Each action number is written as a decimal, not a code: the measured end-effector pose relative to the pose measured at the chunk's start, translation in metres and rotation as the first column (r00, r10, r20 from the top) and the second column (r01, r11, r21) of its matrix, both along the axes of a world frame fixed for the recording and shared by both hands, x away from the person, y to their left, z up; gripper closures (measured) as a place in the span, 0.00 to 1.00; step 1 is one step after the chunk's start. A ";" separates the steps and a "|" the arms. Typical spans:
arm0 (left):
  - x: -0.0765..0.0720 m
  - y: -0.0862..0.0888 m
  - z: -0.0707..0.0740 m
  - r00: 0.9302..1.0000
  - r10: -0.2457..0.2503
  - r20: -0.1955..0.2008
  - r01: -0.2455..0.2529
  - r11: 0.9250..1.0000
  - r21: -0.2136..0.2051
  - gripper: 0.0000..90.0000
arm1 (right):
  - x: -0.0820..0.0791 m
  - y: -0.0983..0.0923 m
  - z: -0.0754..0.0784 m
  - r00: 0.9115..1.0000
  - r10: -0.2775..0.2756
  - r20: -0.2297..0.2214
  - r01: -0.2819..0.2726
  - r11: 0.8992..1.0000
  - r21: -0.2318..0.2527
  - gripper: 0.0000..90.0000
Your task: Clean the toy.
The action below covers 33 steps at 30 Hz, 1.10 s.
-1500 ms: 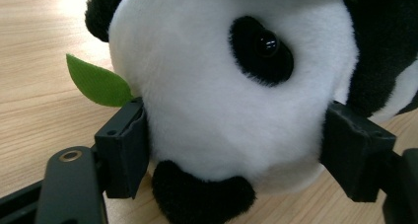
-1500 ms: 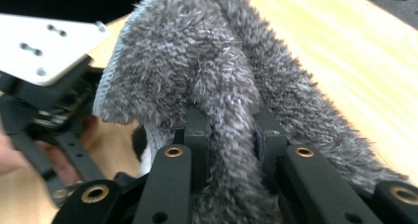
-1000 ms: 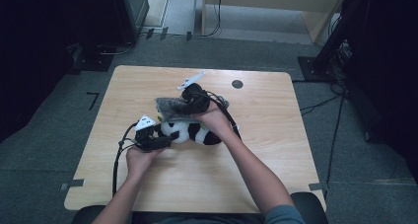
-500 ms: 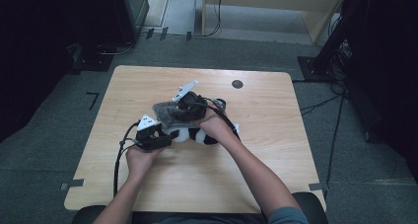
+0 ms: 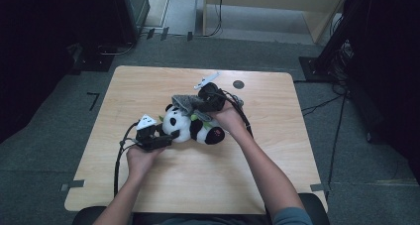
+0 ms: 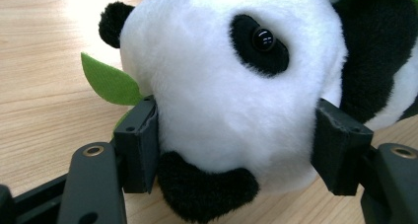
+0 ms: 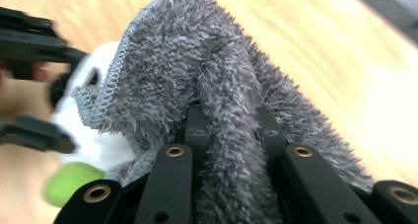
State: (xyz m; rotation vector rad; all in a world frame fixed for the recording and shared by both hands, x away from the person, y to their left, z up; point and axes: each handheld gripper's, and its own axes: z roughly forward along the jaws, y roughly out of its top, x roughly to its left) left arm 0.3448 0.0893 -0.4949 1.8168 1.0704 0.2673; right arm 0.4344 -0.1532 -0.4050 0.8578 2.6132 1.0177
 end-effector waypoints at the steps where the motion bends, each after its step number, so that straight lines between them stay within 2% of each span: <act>1: 0.000 0.000 0.000 1.000 0.000 0.000 0.000 1.000 0.001 0.34 | 0.000 0.000 0.001 1.000 -0.010 0.007 0.010 1.000 -0.004 0.84; 4: 0.000 0.000 0.000 1.000 -0.003 0.001 0.003 1.000 0.008 0.33 | -0.002 0.001 0.002 1.000 -0.012 0.008 0.012 1.000 -0.006 0.84; 8: -0.001 0.001 0.000 1.000 -0.012 0.000 0.012 1.000 0.014 0.32 | -0.009 0.005 0.010 1.000 -0.008 0.004 0.008 1.000 0.024 0.84; 9: 0.000 0.000 0.001 1.000 -0.012 0.000 0.012 1.000 0.012 0.32 | -0.013 0.007 0.016 1.000 0.007 0.008 -0.007 0.998 0.059 0.84; 12: 0.000 0.000 0.002 1.000 -0.011 0.002 0.011 1.000 0.011 0.32 | -0.022 0.015 0.024 0.999 0.051 0.014 -0.052 0.995 0.086 0.84; 14: 0.000 0.000 0.002 1.000 -0.011 0.002 0.011 1.000 0.010 0.32 | -0.026 0.019 0.026 0.998 0.065 0.018 -0.066 0.995 0.080 0.84; 16: 0.000 0.000 0.002 1.000 -0.010 0.001 0.010 1.000 0.007 0.32 | -0.033 0.033 0.026 0.993 0.113 0.027 -0.114 0.992 0.055 0.84; 21: 0.000 0.000 0.002 1.000 -0.006 -0.004 0.006 1.000 0.006 0.31 | -0.039 0.053 0.013 0.985 0.171 -0.002 -0.171 0.985 0.004 0.83; 23: 0.000 0.000 0.002 1.000 -0.005 -0.013 0.005 1.000 0.005 0.31 | -0.040 0.056 0.009 0.986 0.168 -0.017 -0.168 0.986 0.006 0.81; 25: 0.001 0.000 0.002 1.000 -0.002 -0.016 0.002 1.000 0.000 0.31 | -0.040 0.057 0.004 0.984 0.177 -0.015 -0.177 0.984 0.002 0.80; 29: 0.000 0.000 0.001 1.000 -0.006 -0.006 0.006 1.000 0.019 0.33 | -0.038 0.051 0.001 0.980 0.199 0.002 -0.199 0.980 0.000 0.82; 33: 0.000 -0.002 0.001 1.000 -0.002 -0.002 0.002 1.000 0.021 0.34 | -0.038 0.041 0.000 0.982 0.190 0.014 -0.190 0.982 -0.001 0.83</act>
